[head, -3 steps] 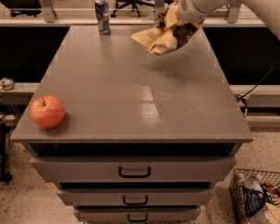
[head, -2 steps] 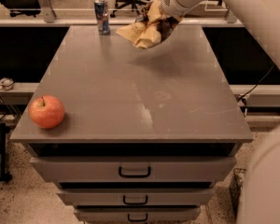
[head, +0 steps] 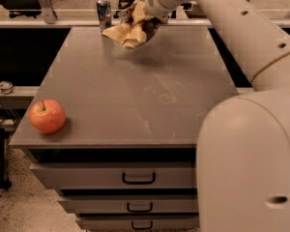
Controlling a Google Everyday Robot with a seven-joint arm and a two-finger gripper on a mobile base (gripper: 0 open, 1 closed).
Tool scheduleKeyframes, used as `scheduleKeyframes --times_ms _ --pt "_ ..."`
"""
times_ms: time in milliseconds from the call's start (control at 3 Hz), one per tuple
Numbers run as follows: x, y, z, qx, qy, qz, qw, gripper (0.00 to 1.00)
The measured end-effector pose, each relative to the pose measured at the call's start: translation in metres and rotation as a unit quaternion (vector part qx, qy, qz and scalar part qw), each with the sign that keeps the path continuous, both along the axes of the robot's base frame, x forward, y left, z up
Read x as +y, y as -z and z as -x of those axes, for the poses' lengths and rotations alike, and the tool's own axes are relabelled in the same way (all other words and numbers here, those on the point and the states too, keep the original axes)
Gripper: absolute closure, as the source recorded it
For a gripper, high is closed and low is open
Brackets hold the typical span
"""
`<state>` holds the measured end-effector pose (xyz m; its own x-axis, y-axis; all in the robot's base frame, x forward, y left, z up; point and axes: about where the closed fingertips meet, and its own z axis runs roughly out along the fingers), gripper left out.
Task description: Move brown chip bag near redbull can
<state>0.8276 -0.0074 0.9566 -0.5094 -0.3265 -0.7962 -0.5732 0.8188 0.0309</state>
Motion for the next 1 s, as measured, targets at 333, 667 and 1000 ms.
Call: scheduleKeyframes --times_ms 333,667,1000 --pt "0.017 0.017 -0.022 0.007 -0.014 -0.005 0.9999 1.0" --pt "0.026 0.031 -0.039 0.017 -0.017 -0.012 0.9996 1.0" --pt "0.037 0.038 -0.047 0.024 -0.026 -0.021 0.9991 1.0"
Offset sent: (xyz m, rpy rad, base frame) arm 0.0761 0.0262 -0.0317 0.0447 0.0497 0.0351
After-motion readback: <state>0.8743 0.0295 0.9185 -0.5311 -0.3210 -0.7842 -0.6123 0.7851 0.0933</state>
